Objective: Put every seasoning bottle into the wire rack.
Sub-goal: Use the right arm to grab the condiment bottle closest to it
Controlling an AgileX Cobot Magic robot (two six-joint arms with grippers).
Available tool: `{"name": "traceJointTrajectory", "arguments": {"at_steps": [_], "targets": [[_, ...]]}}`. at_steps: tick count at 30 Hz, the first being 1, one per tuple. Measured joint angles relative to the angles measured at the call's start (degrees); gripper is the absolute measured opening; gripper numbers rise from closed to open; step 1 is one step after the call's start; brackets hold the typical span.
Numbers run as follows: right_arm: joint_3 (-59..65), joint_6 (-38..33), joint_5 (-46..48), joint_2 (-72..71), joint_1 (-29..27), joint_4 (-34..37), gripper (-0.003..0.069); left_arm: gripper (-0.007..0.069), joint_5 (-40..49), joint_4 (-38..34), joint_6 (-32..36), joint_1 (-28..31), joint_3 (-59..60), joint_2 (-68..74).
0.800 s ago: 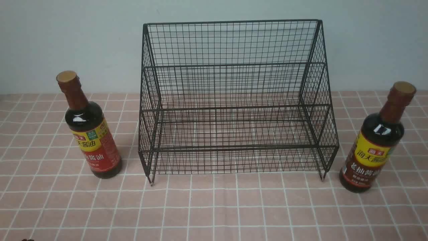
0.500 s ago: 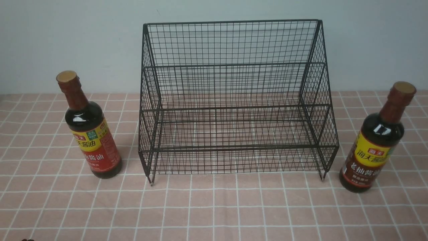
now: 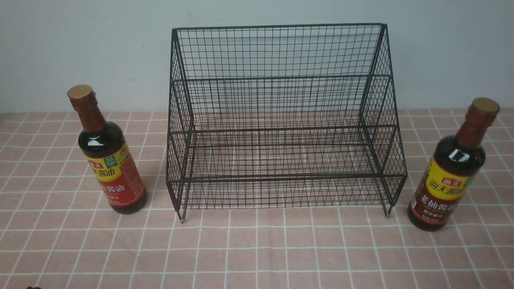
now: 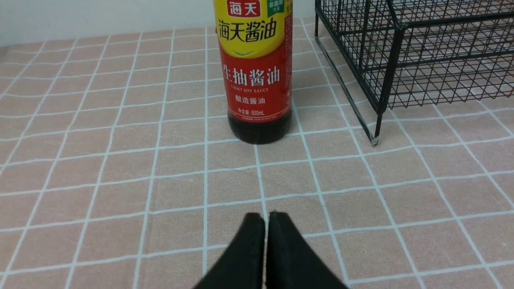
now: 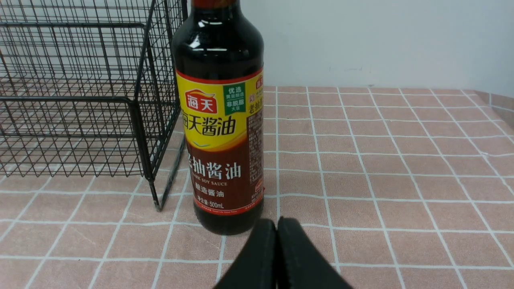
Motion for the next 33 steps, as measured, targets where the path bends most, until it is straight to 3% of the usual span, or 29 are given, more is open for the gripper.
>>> {"name": "traceJointTrajectory", "arguments": {"at_steps": [6,12,15,28,33], "targets": [[0.1,0.7,-2.1,0.0,0.0,3.4,-0.0014,-0.0007,0.0,0.0,0.0,0.0,0.0,0.0],[0.4,5.9,-17.0,0.0,0.0,20.4,-0.0014,-0.0007,0.0,0.0,0.0,0.0,0.0,0.0],[0.4,7.8,-20.2,0.0,0.0,24.3,-0.0014,-0.0007,0.0,0.0,0.0,0.0,0.0,0.0],[-4.3,16.7,-26.2,2.0,0.1,10.4,-0.0014,-0.0007,0.0,0.0,0.0,0.0,0.0,0.0],[-14.8,13.6,-29.1,18.5,0.1,0.8,0.0001,-0.0007,0.0,0.0,0.0,0.0,0.0,0.0]]}}
